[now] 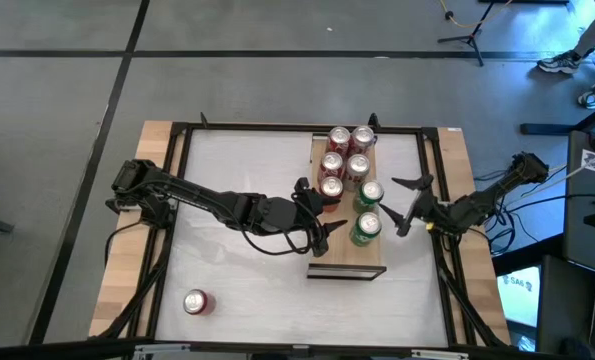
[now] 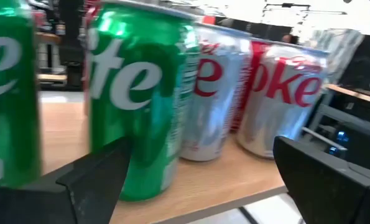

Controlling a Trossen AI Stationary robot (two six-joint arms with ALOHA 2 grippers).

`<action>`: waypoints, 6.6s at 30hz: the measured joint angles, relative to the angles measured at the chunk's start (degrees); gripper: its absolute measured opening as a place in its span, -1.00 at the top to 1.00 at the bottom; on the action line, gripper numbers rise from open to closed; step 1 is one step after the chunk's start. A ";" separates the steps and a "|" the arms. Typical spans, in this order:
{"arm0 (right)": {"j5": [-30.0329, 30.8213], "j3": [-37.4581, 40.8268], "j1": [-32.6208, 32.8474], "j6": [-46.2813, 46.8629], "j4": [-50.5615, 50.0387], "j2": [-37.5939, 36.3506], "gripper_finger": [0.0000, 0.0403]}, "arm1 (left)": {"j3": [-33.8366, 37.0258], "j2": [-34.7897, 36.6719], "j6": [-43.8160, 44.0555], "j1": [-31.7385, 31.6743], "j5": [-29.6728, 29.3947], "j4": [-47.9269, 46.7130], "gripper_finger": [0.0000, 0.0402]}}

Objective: Place canned beverage on shelf
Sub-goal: Put the red black soda can on the shelf aligned with the other red black soda can

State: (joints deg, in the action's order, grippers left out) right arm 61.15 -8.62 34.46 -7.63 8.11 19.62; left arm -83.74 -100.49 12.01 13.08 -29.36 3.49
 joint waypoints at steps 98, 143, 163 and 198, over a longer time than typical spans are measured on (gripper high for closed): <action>-6.15 0.02 0.04 -3.18 2.74 -0.01 -0.93 | 0.00 12.82 73.40 35.92 35.47 -70.55 -0.94; -6.17 0.02 0.04 -3.18 2.72 -0.01 -0.93 | 3.66 2.82 68.53 39.87 30.18 -78.30 -0.94; -6.17 0.02 0.03 -3.20 2.72 0.00 -0.93 | 8.31 2.82 68.43 39.85 29.92 -72.87 -0.94; -6.17 0.02 0.02 -3.20 2.69 0.00 -0.93 | 8.31 2.80 72.98 38.81 30.23 -71.08 -0.57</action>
State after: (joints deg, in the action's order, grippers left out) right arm 54.98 -8.60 34.48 -10.83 10.81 19.62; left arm -75.44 -97.69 84.99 51.89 0.87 -67.59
